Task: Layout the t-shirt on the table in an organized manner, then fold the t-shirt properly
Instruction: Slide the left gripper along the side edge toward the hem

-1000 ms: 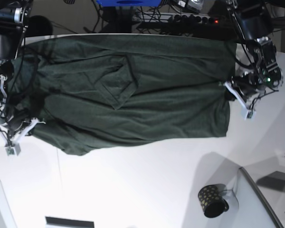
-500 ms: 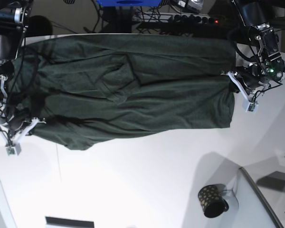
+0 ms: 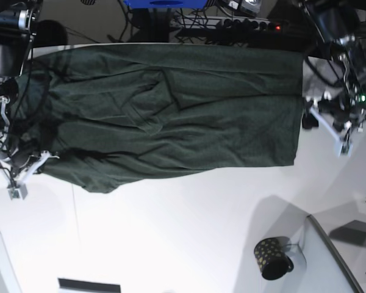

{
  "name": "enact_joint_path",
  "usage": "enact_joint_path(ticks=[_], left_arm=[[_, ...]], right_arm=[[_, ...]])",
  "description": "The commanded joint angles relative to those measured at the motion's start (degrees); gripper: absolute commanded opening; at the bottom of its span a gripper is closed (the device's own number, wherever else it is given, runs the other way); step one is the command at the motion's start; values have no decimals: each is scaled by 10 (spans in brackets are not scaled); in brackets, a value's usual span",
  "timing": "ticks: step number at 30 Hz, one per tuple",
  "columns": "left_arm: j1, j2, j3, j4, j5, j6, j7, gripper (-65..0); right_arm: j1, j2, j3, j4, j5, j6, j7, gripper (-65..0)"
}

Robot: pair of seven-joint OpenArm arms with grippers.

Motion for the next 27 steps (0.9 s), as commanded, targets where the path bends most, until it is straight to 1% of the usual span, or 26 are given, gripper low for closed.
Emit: enact_joint_path(ticks=[1, 3, 6, 10, 12, 14, 16, 18, 21, 24, 27], left_arm=[[-22, -15, 0, -10, -7, 0, -9, -125], [-66, -21, 0, -65, -7, 0, -10, -125], [-121, -42, 0, -148, -7, 0, -12, -125], [-177, -42, 1, -226, -7, 0, -13, -125], [-197, -42, 24, -251, -7, 0, -14, -125], [-210, -42, 61, -269, -8, 1, -15, -125], [-214, -41, 75, -281, -10, 3, -15, -125], [-219, -37, 78, -298, -9, 4, -33, -125], [-219, -38, 79, -358, -9, 5, -81, -125], [-219, -41, 80, -404, -8, 27, -121, -125], [-219, -40, 82, -425, -10, 29, -140, -127]], right_arm=[[11, 9, 1, 10, 3, 3, 10, -650], [11, 9, 1, 11, 3, 3, 10, -650], [11, 9, 1, 11, 3, 3, 10, -650], [11, 9, 1, 12, 3, 3, 10, -650], [11, 9, 1, 12, 3, 3, 10, -650], [11, 9, 1, 13, 3, 3, 10, -650], [11, 9, 1, 13, 3, 3, 10, -650], [11, 9, 1, 13, 3, 3, 10, -650], [10, 11, 1, 13, 3, 3, 10, -650], [10, 12, 1, 13, 3, 3, 10, -650], [10, 12, 1, 13, 3, 3, 10, -650]])
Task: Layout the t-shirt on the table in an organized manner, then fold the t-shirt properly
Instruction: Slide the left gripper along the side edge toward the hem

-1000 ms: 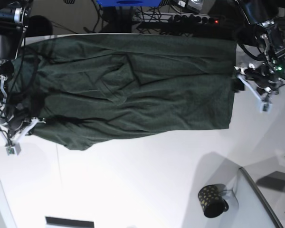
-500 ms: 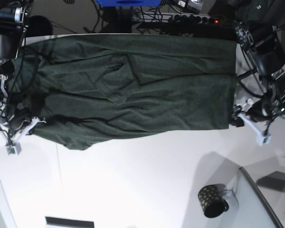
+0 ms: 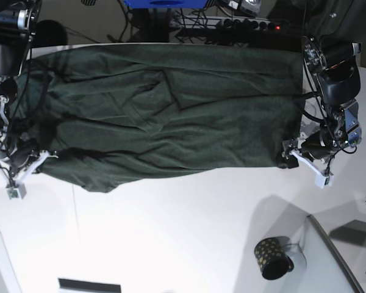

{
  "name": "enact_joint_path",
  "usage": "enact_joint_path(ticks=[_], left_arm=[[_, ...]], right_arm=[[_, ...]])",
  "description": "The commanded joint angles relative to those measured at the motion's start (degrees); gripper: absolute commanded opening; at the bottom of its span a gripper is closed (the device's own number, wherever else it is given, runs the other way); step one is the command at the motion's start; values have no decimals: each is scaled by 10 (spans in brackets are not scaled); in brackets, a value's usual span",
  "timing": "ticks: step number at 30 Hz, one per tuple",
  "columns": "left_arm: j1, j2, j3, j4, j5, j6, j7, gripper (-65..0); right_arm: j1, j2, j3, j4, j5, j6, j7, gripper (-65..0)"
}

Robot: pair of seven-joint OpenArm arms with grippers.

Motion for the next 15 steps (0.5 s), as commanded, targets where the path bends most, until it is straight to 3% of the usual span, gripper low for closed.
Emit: enact_joint_path(ticks=[1, 3, 5, 11, 15], left_arm=[[-1, 0, 3, -4, 12, 6, 31, -127], [-1, 6, 3, -4, 11, 6, 32, -142], [-1, 16, 3, -4, 15, 6, 32, -221], [-2, 26, 3, -1, 13, 6, 30, -650], [-7, 26, 3, 36, 14, 6, 33, -650]], right_arm=[[12, 9, 2, 12, 4, 3, 10, -650], [12, 7, 2, 12, 4, 3, 11, -650], [12, 7, 2, 12, 4, 3, 11, -650], [12, 8, 2, 12, 4, 3, 11, -650], [13, 7, 2, 12, 4, 3, 26, -650]])
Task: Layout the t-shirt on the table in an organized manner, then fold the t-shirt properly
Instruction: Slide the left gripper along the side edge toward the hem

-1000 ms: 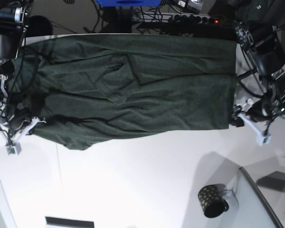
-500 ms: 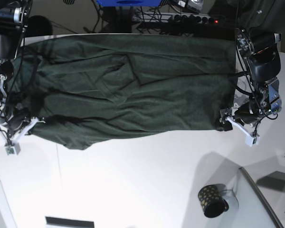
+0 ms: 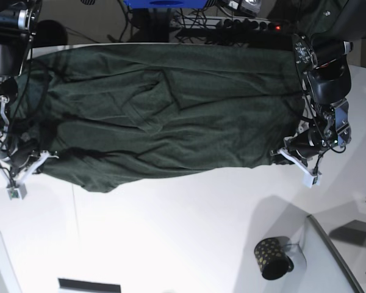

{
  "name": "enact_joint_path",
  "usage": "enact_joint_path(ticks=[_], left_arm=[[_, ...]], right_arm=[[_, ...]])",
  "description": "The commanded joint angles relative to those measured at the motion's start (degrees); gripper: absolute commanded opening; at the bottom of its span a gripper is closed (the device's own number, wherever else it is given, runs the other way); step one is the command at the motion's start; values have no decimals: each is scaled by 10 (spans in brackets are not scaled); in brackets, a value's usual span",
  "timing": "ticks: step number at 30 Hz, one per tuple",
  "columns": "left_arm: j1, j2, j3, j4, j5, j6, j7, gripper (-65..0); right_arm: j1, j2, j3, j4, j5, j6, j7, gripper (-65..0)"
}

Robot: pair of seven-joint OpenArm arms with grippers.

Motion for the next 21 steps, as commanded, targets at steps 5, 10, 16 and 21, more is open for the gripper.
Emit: enact_joint_path(ticks=[5, 10, 16, 21], left_arm=[[-13, -6, 0, 91, 7, 2, 41, -650], [-14, -4, 0, 187, 5, 1, 88, -650], [-13, -3, 0, 265, 4, 0, 138, -650], [-5, -2, -1, 314, 4, 0, 160, -650]], right_arm=[[13, 7, 2, 8, 4, 3, 61, -650], [21, 9, 2, 8, 3, 3, 92, -650], [23, 11, 1, 8, 3, 25, 154, -650], [41, 11, 1, -18, 2, 66, 177, -650]])
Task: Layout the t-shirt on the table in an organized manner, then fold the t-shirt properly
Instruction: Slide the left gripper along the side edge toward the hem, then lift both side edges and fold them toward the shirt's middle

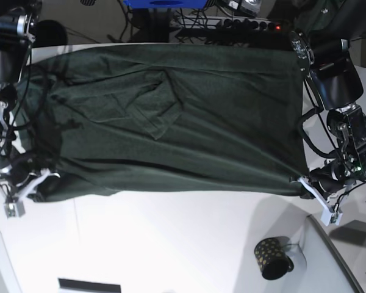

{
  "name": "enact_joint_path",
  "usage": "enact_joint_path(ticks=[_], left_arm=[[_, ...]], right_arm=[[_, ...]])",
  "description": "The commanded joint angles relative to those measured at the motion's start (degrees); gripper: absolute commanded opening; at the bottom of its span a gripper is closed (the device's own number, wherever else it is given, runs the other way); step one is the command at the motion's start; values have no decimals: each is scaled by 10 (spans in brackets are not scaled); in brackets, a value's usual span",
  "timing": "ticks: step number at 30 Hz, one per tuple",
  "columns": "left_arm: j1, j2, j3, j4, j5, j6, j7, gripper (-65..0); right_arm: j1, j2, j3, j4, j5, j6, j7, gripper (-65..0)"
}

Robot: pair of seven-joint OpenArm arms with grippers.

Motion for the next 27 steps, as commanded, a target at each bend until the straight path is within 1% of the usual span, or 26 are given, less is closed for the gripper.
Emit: enact_joint_path(ticks=[1, 4, 8, 15, 17, 21, 25, 27], left_arm=[[-12, -8, -3, 18, -5, 0, -7, -650], [-4, -8, -5, 35, -6, 0, 1, -650], [23, -8, 0, 57, -6, 0, 14, -650], [82, -7, -6, 93, -7, -1, 14, -650], [102, -8, -6, 99, -25, -3, 13, -650], [136, -14, -7, 99, -95, -10, 12, -650], [165, -18, -3, 119, -100, -10, 11, -650], [179, -18, -5, 131, -102, -10, 11, -650]], right_arm=[[20, 10, 1, -3, 4, 10, 16, -650], [27, 10, 1, -21, 4, 19, 16, -650], [23, 10, 2, -13, 4, 19, 17, -650], [-20, 11, 6, 37, 4, 19, 16, -650], [-39, 24, 6, 52, 4, 19, 16, -650], [-77, 26, 7, 82, 4, 19, 16, -650], [-105, 26, 8, 112, 4, 19, 16, -650], [-118, 26, 24, 121, 4, 19, 16, -650]])
